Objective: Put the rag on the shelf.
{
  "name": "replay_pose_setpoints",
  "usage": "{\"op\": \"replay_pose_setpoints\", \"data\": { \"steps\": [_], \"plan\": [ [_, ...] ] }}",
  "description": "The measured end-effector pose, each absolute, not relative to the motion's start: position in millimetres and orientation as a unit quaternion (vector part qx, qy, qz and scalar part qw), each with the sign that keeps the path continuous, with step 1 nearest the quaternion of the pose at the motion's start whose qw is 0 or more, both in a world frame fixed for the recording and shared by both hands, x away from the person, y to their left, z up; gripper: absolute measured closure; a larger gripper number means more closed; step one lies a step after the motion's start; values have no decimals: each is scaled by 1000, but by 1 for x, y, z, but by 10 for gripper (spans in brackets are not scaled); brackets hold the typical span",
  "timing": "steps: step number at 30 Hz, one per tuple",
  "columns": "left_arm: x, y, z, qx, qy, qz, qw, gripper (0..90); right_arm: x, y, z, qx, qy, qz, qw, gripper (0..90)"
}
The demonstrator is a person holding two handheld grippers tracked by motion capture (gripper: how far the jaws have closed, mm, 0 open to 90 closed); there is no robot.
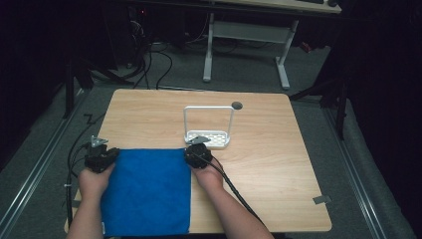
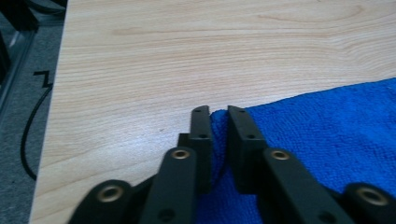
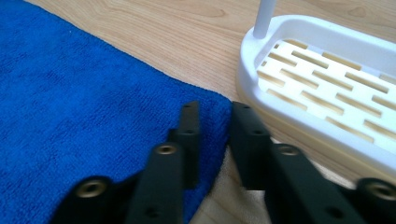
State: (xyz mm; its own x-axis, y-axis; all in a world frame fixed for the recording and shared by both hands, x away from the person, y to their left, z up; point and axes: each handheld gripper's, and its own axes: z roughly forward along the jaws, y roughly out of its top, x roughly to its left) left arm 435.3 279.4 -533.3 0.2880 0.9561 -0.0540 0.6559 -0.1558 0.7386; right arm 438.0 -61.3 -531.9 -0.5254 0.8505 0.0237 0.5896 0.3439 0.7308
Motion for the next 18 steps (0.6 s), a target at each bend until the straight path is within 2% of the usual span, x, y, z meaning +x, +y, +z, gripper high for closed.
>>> {"op": "replay_pose_setpoints", "data": {
  "steps": [2,3,6,18],
  "plan": [
    [435,279,-533,728,554,221,338,867,438,-62,-532,448,801,355,178,874],
    [435,278,-533,728,554,222,337,872,437,-62,-532,447,801,356,178,879],
    [433,279,-530,728,551,226,339,876,433,-63,-529,447,793,374,178,882],
    [420,275,-510,700,542,214,413,877,409,-73,-506,425,773,425,201,882]
  ]
}}
